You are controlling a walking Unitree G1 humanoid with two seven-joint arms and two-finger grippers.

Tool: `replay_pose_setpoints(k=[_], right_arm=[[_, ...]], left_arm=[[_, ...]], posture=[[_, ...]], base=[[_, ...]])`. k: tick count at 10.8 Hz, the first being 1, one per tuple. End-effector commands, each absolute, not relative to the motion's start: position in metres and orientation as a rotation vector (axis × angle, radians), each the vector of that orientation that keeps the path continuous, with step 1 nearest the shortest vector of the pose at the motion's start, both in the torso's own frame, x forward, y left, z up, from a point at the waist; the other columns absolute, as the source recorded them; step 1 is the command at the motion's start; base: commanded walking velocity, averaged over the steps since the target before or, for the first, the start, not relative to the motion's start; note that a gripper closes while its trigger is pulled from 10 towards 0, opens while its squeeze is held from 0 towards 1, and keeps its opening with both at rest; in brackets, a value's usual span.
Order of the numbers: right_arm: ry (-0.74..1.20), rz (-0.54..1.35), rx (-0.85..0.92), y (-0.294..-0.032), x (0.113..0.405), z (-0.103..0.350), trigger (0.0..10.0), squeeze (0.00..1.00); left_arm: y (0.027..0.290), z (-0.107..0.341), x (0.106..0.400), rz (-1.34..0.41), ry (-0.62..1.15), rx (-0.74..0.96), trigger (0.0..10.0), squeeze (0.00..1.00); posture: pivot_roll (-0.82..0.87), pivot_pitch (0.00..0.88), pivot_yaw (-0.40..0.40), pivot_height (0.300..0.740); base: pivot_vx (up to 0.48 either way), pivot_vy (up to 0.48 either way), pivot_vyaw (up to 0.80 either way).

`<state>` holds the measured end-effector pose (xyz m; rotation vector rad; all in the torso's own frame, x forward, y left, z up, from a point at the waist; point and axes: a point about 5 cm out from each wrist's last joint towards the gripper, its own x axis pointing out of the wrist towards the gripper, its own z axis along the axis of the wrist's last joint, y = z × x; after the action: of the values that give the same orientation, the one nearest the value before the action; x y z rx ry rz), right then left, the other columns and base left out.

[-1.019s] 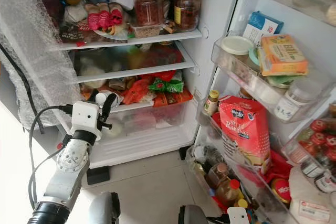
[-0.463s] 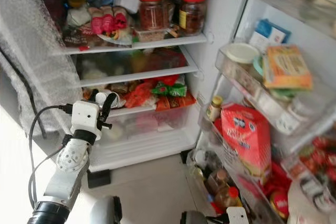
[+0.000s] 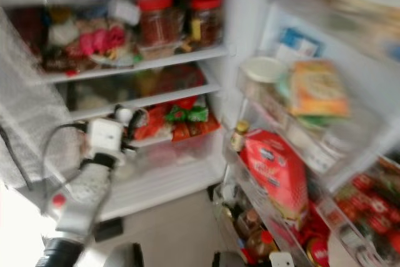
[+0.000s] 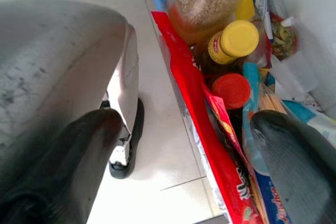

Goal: Restocking fridge

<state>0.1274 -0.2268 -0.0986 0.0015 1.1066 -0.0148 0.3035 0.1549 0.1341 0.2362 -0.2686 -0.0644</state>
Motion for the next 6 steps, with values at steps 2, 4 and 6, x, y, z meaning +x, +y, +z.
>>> replay_pose_setpoints(k=[2, 4, 6], right_arm=[[1.080, -0.020, -0.016, -0.2324, 0.1342, -0.0949, 10.0, 0.00], [1.082, -0.010, -0.020, -0.2320, 0.1346, -0.0948, 10.0, 0.00], [1.083, -0.009, -0.015, -0.2313, 0.1345, -0.0951, 10.0, 0.00]], left_arm=[[0.1439, 0.1411, 0.3052, -0.090, -0.305, 0.214, 10.0, 0.00], [0.1456, 0.1430, 0.3072, -0.076, -0.319, 0.228, 10.0, 0.00], [0.1474, 0.1442, 0.3092, -0.068, -0.325, 0.252, 10.0, 0.00]], posture=[[-0.10, 0.023, -0.036, 0.616], [-0.10, 0.020, -0.039, 0.616], [-0.10, 0.020, -0.036, 0.616]], base=[[0.281, 0.000, 0.00], [0.306, 0.000, 0.00], [0.330, 0.000, 0.00]])
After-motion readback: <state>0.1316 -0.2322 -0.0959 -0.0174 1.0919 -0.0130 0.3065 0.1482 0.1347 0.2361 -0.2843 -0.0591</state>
